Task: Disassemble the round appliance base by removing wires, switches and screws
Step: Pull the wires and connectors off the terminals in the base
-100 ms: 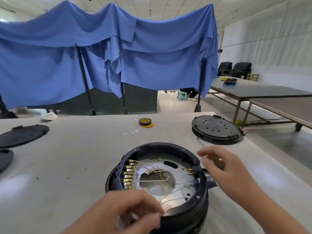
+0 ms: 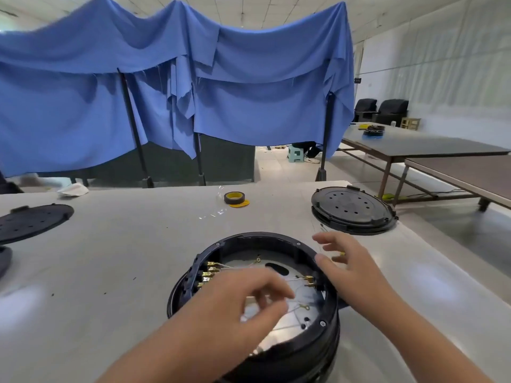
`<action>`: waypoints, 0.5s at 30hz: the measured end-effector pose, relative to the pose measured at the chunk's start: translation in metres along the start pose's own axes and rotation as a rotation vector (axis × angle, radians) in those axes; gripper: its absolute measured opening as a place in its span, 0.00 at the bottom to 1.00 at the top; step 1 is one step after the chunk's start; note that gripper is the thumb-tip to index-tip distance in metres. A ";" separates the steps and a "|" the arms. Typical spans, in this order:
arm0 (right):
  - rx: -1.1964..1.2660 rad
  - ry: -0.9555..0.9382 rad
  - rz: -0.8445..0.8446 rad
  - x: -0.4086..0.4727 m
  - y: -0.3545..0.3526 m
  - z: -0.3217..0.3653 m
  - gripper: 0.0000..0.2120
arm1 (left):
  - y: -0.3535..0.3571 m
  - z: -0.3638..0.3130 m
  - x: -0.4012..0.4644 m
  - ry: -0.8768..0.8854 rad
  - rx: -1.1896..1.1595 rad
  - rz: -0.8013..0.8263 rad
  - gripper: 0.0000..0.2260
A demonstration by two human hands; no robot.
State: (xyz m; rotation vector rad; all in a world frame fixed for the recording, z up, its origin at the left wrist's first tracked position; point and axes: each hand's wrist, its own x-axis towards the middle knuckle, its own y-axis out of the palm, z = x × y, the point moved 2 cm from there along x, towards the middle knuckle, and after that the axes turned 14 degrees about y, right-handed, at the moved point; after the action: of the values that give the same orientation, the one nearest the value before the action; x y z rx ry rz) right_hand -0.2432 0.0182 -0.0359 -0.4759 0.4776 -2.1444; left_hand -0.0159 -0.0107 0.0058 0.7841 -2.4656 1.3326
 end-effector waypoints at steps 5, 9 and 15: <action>0.249 0.106 0.095 0.007 0.017 -0.018 0.13 | 0.029 0.022 0.069 0.018 0.198 0.074 0.06; 0.384 0.145 0.082 0.005 0.022 -0.026 0.12 | 0.039 0.034 0.086 -0.018 0.256 0.160 0.06; 0.391 0.135 0.061 0.006 0.024 -0.029 0.13 | 0.047 0.041 0.082 -0.010 0.320 0.151 0.06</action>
State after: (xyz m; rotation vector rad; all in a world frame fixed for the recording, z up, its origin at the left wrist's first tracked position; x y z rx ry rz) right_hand -0.2444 0.0051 -0.0715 -0.0967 0.1347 -2.1500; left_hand -0.1085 -0.0521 -0.0146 0.6798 -2.3904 1.8130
